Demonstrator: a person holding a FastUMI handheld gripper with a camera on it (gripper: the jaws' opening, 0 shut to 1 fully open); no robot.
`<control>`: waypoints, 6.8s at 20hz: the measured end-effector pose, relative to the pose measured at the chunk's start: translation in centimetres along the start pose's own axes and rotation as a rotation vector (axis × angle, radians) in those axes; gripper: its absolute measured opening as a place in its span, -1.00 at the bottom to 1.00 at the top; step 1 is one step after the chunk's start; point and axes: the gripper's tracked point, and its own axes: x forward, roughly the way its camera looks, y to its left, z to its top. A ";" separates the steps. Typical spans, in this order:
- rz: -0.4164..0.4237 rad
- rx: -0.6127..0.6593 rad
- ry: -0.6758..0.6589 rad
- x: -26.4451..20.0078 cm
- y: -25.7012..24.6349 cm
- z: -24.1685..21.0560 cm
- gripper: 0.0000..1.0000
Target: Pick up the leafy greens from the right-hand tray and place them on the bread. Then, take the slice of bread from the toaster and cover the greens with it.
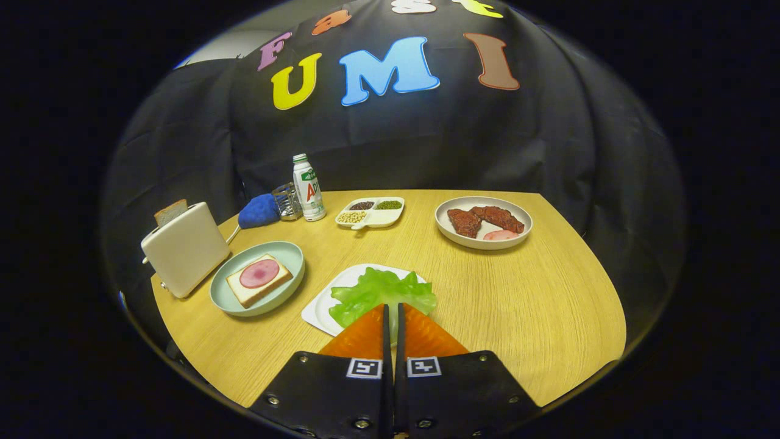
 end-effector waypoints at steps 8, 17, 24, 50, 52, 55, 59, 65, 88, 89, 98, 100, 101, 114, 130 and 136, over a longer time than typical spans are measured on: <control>0.021 -0.035 -0.070 -1.5 2.7 2.6 -0.98; 0.064 -0.138 -0.108 -1.9 7.5 2.9 -0.98; 0.144 -0.165 -0.121 -1.0 12.3 3.6 -0.98; 0.193 -0.216 0.038 8.2 21.1 -1.5 -0.88; 0.191 -0.209 0.048 7.9 21.3 -1.9 -0.82; 0.148 -0.213 0.021 7.5 20.3 -1.5 -0.31; 0.125 -0.175 -0.077 5.5 20.6 0.4 0.10; 0.021 -0.101 -0.297 2.0 22.2 4.4 0.11; 0.141 -0.023 -0.349 1.1 42.3 7.4 0.11; 0.149 -0.028 -0.350 1.2 43.1 7.6 0.10; 0.171 -0.099 -0.326 3.2 48.8 7.3 0.11; 0.172 -0.094 -0.302 3.9 49.8 6.7 0.11; 0.183 -0.091 -0.293 4.3 50.6 6.6 0.11; 0.104 -0.065 -0.300 7.7 52.2 7.6 -0.50; 0.127 -0.057 -0.355 6.0 52.2 10.6 -0.98; 0.149 -0.062 -0.418 4.0 52.0 12.6 -0.98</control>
